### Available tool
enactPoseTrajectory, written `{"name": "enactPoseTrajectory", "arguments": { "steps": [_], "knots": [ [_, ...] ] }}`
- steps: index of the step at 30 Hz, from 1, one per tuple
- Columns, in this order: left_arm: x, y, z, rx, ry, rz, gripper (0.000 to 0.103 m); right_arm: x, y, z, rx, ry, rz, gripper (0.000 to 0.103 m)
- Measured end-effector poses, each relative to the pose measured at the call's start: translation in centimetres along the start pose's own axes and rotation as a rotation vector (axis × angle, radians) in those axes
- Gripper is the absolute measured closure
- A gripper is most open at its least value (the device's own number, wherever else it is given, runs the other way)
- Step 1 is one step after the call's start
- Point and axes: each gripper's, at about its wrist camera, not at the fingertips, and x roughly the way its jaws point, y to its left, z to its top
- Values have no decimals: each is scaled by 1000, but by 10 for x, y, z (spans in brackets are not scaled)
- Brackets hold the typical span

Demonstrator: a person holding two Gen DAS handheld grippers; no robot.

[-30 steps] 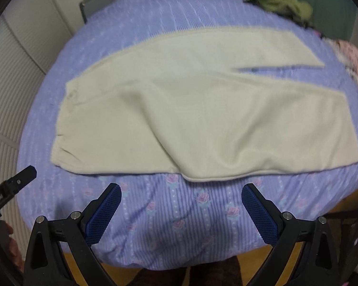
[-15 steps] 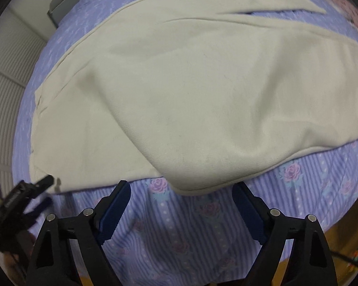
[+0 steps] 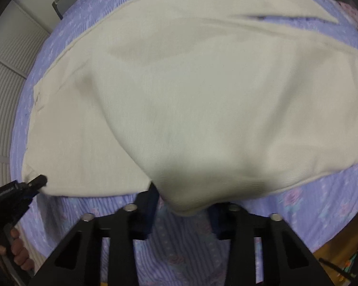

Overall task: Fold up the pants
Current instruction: 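Grasp the pants edge with the left tool while the right tool grasps beside it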

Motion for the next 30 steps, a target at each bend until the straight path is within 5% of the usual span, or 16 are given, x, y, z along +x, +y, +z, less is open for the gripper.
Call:
{"name": "enactPoseTrajectory", "arguments": {
  "steps": [8, 14, 23, 30],
  "knots": [
    [-74, -42, 35, 93, -180, 49, 95, -94, 14, 56, -71, -194, 26, 77],
    [-92, -77, 95, 98, -277, 34, 95, -116, 23, 135, -98, -287, 48, 78],
    [-36, -121, 217, 106, -290, 112, 95, -60, 60, 279, -211, -272, 57, 79],
    [39, -130, 282, 111, -212, 193, 95, 20, 68, 338, -223, -153, 52, 79]
  ]
}}
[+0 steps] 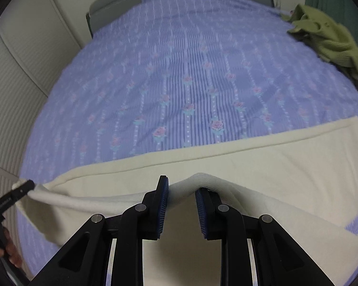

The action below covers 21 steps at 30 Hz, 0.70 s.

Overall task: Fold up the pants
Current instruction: 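Grasp the pants edge with the left tool while the right tool grasps beside it, then lift the held edge over the pants and open both tools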

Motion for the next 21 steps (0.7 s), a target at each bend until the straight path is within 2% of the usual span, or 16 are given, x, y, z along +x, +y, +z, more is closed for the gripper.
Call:
{"name": "enactPoseTrajectory", "arguments": {
  "steps": [5, 11, 13, 14, 15, 16, 17, 19, 21],
  "knots": [
    [42, -9, 18, 7, 34, 38, 95, 43, -2, 11, -12, 46, -29, 79],
    [74, -12, 18, 17, 101, 88, 91, 78, -3, 17, 9, 125, -56, 77],
    [75, -18, 17, 66, 121, 116, 89, 77, -3, 18, 20, 142, -49, 73],
    [72, -23, 17, 102, 125, 131, 88, 74, -3, 18, 21, 143, -34, 63],
    [68, -26, 16, 123, 123, 131, 84, 71, -2, 19, 21, 143, -9, 51],
    [62, -29, 15, 137, 119, 122, 72, 63, 3, 19, 21, 131, 19, 46],
    [52, -31, 14, 146, 101, 113, 45, 58, 7, 19, 17, 122, 33, 38],
    [28, -34, 12, 153, 31, 87, 15, 38, 21, 16, -14, 103, 67, 38],
    [-4, -37, 8, 176, -36, 62, 14, 15, 33, 10, -68, 75, 88, 38]
  ]
}}
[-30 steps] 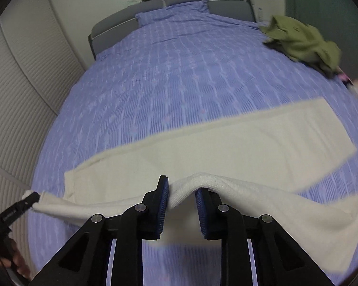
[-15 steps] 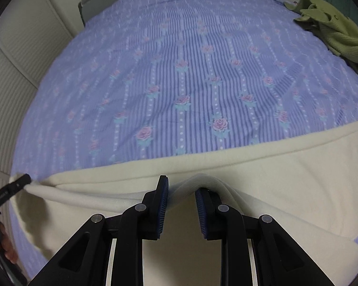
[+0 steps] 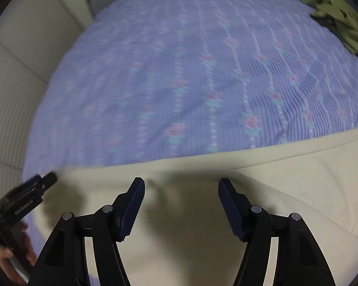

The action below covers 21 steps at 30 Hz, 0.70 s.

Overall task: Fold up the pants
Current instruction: 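Lift the held edge over the pants and open both tools, then grasp the pants edge with the right tool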

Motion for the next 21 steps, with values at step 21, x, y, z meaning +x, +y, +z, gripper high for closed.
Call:
{"name": "enactPoseTrajectory", "arguments": {
  "steps": [21],
  "knots": [
    [-235, -156, -173, 362, -93, -302, 8, -264, -76, -208, 12, -187, -156, 37]
  ]
}}
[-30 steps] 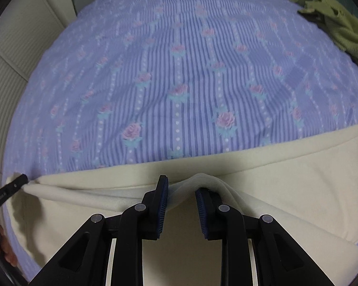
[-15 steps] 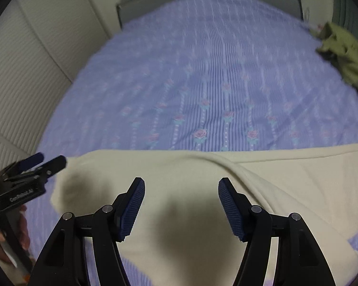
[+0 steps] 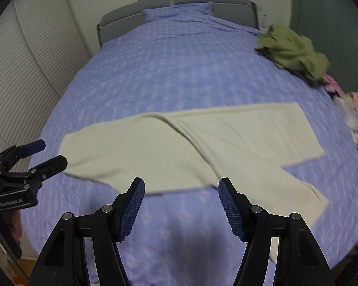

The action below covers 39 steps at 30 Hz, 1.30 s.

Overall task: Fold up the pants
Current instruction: 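Grasp the pants edge with the right tool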

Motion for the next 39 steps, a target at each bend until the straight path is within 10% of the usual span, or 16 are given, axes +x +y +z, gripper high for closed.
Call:
{"name": "enactPoseTrajectory", "arguments": {
  "steps": [14, 31, 35, 39],
  "knots": [
    [49, -172, -70, -280, 164, 152, 8, 14, -152, -70, -278, 166, 73, 37],
    [120, -221, -120, -200, 384, 221, 8, 109, -161, -162, -473, 389, 32, 38],
    [126, -214, -114, -200, 404, 242, 8, 145, -152, -171, -545, 450, -48, 50],
    [132, -214, -103, -210, 409, 239, 8, 163, -162, -167, -534, 500, -56, 84]
  ]
}}
